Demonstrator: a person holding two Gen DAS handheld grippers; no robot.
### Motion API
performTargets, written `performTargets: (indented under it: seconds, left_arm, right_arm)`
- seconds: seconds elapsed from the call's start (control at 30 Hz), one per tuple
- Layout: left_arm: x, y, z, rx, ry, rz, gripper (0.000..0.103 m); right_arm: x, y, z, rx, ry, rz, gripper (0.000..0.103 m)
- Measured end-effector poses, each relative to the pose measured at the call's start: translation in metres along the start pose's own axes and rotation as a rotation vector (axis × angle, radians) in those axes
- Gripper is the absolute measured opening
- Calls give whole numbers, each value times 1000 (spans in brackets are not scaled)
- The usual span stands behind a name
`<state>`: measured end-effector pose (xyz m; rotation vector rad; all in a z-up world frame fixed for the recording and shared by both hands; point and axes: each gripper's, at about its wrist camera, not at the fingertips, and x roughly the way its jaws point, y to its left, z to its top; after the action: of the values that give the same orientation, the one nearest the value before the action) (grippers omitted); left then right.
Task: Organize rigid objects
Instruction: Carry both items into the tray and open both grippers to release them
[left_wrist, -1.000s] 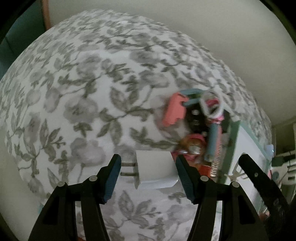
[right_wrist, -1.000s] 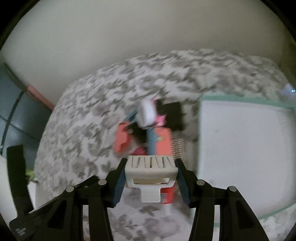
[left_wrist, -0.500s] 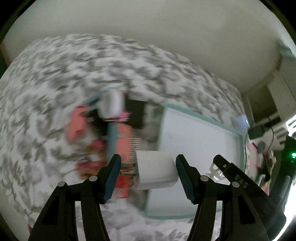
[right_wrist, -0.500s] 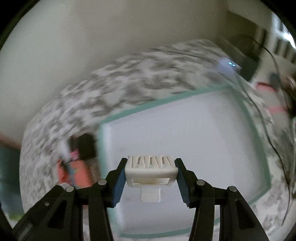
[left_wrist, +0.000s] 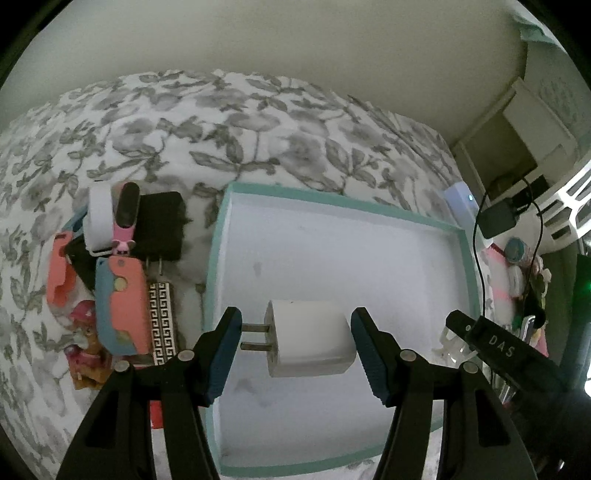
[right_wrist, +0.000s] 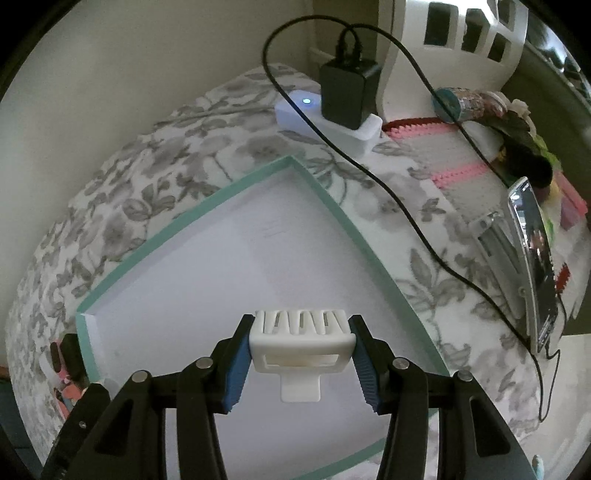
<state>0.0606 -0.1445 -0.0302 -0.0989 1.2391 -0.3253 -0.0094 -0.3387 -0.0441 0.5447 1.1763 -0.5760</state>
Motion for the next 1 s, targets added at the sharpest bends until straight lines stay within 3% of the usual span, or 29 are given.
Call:
performTargets:
  seconds: [0.1, 0.17, 0.3, 0.37, 0.43, 0.5, 0.53, 0.67, 0.87, 1.0]
  left_arm:
    - [-3, -1, -1, 9, -14, -11, 65]
    - [-8, -1, 0, 9, -29, -8, 81]
    - [-16, 4, 0, 5, -42, 10, 83]
    - [-20, 8, 1, -1, -50, 22, 83]
    - [-25, 12, 1, -11, -59, 30, 84]
    - [-29, 16, 2, -25, -65, 34, 93]
    - [-32, 19, 3, -38, -74, 38, 98]
    - [-41, 32, 5, -86, -104, 41, 99]
    - [-52, 64, 7, -181, -140, 72, 101]
    - [-61, 90, 8, -235, -152, 134, 101]
  right_arm:
    - [4, -1, 1, 4, 12, 4, 53]
    - [4, 1, 1, 3, 14, 8, 53]
    - [-1, 4, 1, -10, 2, 20, 56]
    - [-4, 6, 1, -11, -4, 36, 70]
    - [-8, 9, 1, -20, -18, 40, 72]
    - [-13, 13, 0, -31, -31, 51, 76]
    - [-14, 15, 0, -34, -37, 59, 80]
    - [-21, 20, -1, -45, -74, 90, 102]
    - [-31, 28, -2, -75, -131, 81, 103]
    - [-31, 35, -6, -102, -130, 100, 103]
